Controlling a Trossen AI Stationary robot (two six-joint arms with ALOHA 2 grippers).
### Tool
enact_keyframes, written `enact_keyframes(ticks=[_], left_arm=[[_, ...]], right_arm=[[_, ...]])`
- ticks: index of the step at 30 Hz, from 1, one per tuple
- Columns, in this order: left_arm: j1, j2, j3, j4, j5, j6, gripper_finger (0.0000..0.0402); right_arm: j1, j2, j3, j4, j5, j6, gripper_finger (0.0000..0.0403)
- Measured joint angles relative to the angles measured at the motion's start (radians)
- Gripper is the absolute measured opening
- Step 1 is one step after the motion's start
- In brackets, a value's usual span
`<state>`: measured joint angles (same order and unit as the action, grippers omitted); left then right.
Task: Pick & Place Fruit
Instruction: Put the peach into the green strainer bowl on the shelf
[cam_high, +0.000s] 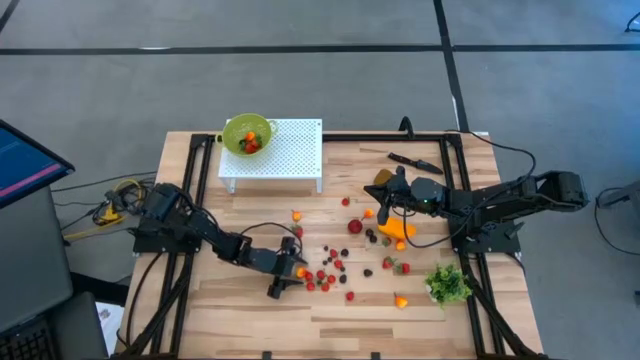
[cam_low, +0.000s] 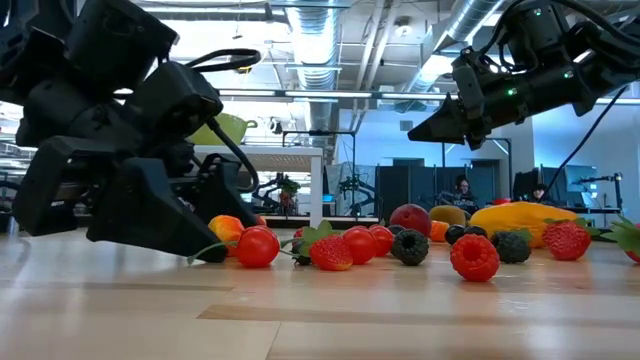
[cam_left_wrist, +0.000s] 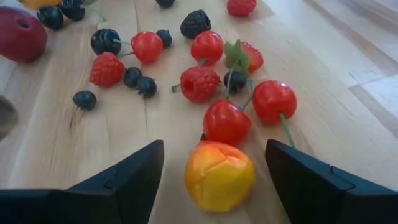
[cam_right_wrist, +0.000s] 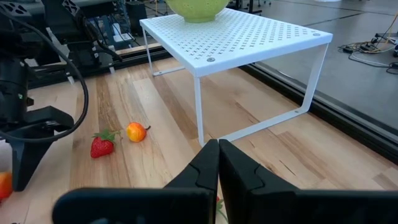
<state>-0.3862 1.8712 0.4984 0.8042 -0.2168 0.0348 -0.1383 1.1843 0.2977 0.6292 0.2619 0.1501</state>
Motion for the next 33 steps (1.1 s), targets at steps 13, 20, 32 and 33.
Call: enact_keyframes(ticks=[13,20,32,33], left_arm=[[-0.001,0.000,-0.002,-0.003,0.008,0.007,0.0126],[0.001,0.001,-0.003,-0.003,-0.005,0.006,0.0133],[0.001,0.001,-0.003,-0.001,-0.004,0.006,0.0126],[0.001,0.001,-0.003,-0.001,-0.004,0.006,0.0125]], right_arm=[[0.000,0.000,0.000,0.000,0.000,0.000,0.0006],[0.000,0.000,0.000,0.000,0.000,0.000,0.0006],[0.000,0.000,0.000,0.000,0.000,0.000,0.0006],[0.000,0.000,0.000,0.000,0.000,0.000,0.0006]])
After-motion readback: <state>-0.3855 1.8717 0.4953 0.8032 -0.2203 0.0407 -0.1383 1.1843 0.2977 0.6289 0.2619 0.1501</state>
